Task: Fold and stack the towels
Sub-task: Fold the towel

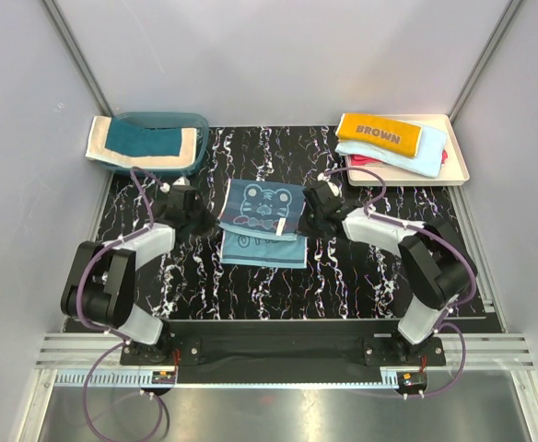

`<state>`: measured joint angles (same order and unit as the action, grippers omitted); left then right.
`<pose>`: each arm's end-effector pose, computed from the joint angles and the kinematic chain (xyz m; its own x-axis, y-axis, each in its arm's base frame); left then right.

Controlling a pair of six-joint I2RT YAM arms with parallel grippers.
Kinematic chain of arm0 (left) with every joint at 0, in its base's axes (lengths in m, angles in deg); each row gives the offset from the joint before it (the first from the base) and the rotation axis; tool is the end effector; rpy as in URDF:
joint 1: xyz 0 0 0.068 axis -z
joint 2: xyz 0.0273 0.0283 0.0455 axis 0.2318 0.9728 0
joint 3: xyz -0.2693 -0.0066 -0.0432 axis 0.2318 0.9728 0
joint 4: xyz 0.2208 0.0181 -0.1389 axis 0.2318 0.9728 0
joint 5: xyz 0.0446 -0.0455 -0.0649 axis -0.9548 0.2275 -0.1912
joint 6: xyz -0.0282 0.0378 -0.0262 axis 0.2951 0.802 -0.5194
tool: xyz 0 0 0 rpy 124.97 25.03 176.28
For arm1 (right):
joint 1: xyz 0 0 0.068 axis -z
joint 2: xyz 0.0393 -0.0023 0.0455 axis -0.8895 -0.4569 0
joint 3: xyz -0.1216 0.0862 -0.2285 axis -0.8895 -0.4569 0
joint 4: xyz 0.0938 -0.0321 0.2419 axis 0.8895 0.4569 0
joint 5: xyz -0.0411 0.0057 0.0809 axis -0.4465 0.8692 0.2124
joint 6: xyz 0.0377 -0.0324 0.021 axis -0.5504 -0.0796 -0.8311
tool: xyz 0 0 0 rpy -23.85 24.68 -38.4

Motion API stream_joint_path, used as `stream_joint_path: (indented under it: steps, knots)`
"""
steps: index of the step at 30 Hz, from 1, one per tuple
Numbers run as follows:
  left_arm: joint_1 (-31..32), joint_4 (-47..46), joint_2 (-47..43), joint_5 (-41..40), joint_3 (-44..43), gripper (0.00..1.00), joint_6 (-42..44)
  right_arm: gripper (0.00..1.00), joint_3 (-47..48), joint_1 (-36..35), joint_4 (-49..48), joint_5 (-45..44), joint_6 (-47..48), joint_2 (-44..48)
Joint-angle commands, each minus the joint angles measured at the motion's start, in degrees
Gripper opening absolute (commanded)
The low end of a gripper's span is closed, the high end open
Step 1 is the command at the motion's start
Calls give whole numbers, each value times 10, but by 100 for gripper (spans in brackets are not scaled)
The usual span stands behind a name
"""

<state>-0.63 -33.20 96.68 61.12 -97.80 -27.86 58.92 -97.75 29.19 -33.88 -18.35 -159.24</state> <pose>0.2908 -0.0679 0.1654 -0.6691 -0.5673 -0.4801 -0.2978 0.7965 -0.5263 0.2923 0.2025 0.1743 -0.8471 0.2635 -0.4615 0.0575 0.9088 0.4132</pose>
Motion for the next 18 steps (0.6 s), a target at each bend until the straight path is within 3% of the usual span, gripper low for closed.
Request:
stream_joint_path:
  steps: [1,18]
  knots:
    - [-1,-2,-44,13,-31,0,12,0,28,-6,20,-30,16,44]
    - [30,21,-140,36,20,0,5,0,-38,-6,28,-39,16,125]
